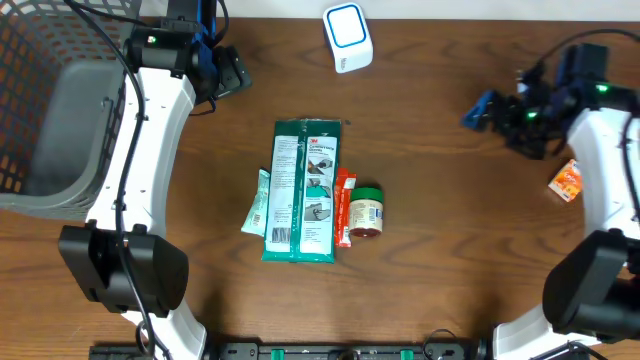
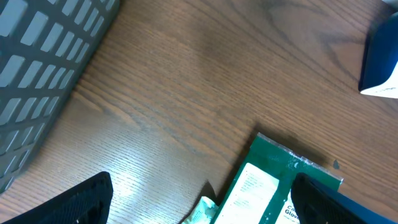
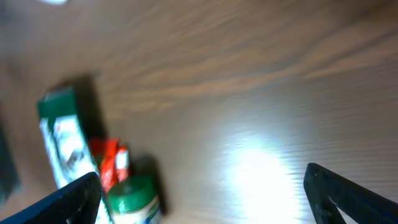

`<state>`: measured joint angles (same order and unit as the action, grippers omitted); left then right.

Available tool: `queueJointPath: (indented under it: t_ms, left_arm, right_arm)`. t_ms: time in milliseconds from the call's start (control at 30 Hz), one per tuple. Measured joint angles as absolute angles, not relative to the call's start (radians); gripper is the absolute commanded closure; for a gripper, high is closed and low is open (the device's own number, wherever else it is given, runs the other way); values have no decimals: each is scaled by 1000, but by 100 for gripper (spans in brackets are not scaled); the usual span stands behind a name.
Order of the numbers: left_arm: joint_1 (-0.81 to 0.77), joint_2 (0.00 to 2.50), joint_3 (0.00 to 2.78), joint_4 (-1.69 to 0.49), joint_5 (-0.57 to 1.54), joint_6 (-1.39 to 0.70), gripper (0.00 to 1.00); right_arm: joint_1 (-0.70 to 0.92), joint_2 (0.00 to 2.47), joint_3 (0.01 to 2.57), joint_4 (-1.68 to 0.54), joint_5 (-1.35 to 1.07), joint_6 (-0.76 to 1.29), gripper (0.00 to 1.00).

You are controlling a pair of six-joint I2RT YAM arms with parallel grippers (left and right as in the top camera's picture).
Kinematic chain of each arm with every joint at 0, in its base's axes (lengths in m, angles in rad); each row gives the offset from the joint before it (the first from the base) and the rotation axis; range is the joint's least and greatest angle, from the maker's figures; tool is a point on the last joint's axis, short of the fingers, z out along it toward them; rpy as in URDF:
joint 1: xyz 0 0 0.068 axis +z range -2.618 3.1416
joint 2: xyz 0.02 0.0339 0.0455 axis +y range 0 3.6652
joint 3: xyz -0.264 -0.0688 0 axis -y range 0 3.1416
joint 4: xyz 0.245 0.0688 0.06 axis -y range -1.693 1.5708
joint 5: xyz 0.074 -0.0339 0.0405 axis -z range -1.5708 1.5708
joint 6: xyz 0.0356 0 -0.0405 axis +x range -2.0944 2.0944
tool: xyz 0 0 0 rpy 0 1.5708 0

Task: Scan the item barcode
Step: 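Move the right gripper to the green-lidded jar and grasp it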

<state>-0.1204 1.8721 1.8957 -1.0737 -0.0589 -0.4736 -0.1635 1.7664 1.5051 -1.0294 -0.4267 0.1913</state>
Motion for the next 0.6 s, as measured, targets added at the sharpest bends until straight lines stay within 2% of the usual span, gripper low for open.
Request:
queueJointPath:
  t_ms: [267, 600]
  left_arm:
    - [-120, 1872, 1896, -1074, -59, -474, 9]
    - [-120, 1872, 1896, -1074, -59, -474, 9]
  right_arm:
    - [82, 1766, 1387, -971, -445, 209, 1]
    - [342, 1767, 1223, -792, -324, 384, 1]
